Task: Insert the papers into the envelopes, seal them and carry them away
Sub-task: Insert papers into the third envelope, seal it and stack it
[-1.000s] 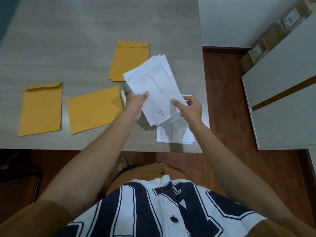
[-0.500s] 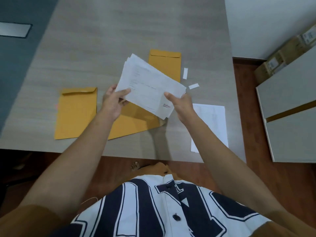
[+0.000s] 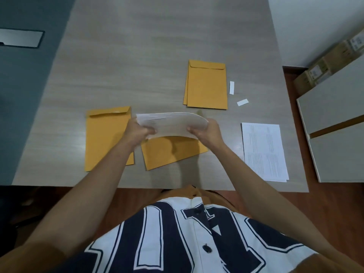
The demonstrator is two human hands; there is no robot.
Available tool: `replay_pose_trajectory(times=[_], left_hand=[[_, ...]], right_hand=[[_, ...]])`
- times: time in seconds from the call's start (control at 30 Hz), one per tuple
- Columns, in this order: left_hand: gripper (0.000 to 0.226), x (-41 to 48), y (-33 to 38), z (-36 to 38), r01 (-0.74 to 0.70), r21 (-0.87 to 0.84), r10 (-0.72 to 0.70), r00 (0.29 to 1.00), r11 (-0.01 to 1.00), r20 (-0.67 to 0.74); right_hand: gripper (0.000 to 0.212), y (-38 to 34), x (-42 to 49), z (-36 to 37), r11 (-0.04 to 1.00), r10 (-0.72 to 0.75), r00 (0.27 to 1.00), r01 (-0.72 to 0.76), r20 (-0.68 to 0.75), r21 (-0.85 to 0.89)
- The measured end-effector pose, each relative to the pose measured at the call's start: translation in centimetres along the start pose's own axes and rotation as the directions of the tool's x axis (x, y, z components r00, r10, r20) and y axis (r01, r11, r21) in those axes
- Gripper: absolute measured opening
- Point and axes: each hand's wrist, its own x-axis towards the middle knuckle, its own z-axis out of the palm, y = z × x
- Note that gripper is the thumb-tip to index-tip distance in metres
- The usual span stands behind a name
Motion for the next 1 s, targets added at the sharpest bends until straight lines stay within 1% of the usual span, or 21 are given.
replay_pose_trajectory(times=[0.1, 0.17, 0.2, 0.3, 0.5, 0.57, 0.63, 0.67, 0.7, 0.73, 0.77, 0.87, 1.0], left_hand=[[0.042, 0.0, -1.5, 0.5, 0.040, -0.018, -0.039, 0.999, 0.999, 0.010], [0.040, -0.1, -1.6, 0.7, 0.032, -0.045, -0.032, 0.999, 0.998, 0.005], [0.037, -0.1, -1.5, 0.7, 0.032, -0.048, -0.032, 0.999, 0.998, 0.007], [0.032, 0.6, -1.1, 0.7, 0.054, -0.053, -0.053, 0.998, 0.997, 0.017], [0.050, 1.5, 0.3, 1.6, 0.008, -0.057, -0.005, 0.998, 0.998, 0.056], [0.062, 1.6, 0.7, 2.8, 0.017, 0.019, -0.017, 1.000, 1.000, 0.019], [0.069, 1.6, 1.0, 4.1, 0.050, 0.134, -0.043, 0.997, 0.990, -0.057], [0.066, 1.5, 1.2, 4.8, 0.046, 0.193, -0.033, 0.997, 0.980, -0.072], [0.058, 1.5, 1.3, 5.7, 0.026, 0.264, -0.009, 0.998, 0.964, -0.066], [0.049, 1.4, 1.4, 6.5, 0.012, 0.347, 0.008, 0.998, 0.938, -0.057], [0.046, 1.1, 1.5, 7.4, -0.001, 0.428, 0.023, 0.999, 0.904, -0.044], [0.066, 0.6, 1.5, 10.2, -0.006, 0.594, 0.036, 0.999, 0.805, -0.038], [0.077, -0.2, 1.3, 13.8, 0.039, 0.711, 0.000, 0.998, 0.702, -0.055]], right_hand=[[0.045, 0.7, -0.4, 0.8, 0.998, 0.066, 0.997, -0.065, -0.047, 0.022], [0.051, 0.8, -0.5, 1.0, 0.994, 0.097, 0.993, -0.094, -0.063, 0.051], [0.049, 0.8, -0.5, 1.2, 0.993, 0.109, 0.992, -0.105, -0.066, 0.057], [0.033, 0.8, -0.3, 1.3, 0.988, 0.135, 0.989, -0.130, -0.059, 0.084], [0.028, 0.4, -0.6, -0.3, 0.993, 0.065, 0.993, -0.055, -0.101, 0.100], [0.026, 0.7, -0.5, -1.4, 0.995, 0.052, 0.991, -0.040, -0.125, 0.094], [0.024, 0.9, -0.3, -2.9, 0.990, 0.071, 0.985, -0.052, -0.154, 0.128], [0.022, 1.1, -0.2, -3.9, 0.986, 0.086, 0.981, -0.059, -0.174, 0.154], [0.021, 1.4, 0.0, -5.0, 0.981, 0.099, 0.975, -0.063, -0.199, 0.181], [0.021, 1.7, 0.2, -6.2, 0.976, 0.111, 0.969, -0.064, -0.221, 0.209], [0.022, 2.1, 0.5, -7.4, 0.970, 0.119, 0.965, -0.063, -0.235, 0.235], [0.020, 3.1, 1.4, -10.8, 0.959, 0.114, 0.965, -0.045, -0.237, 0.281], [0.022, 3.7, 2.1, -14.0, 0.957, 0.114, 0.970, -0.050, -0.214, 0.286]])
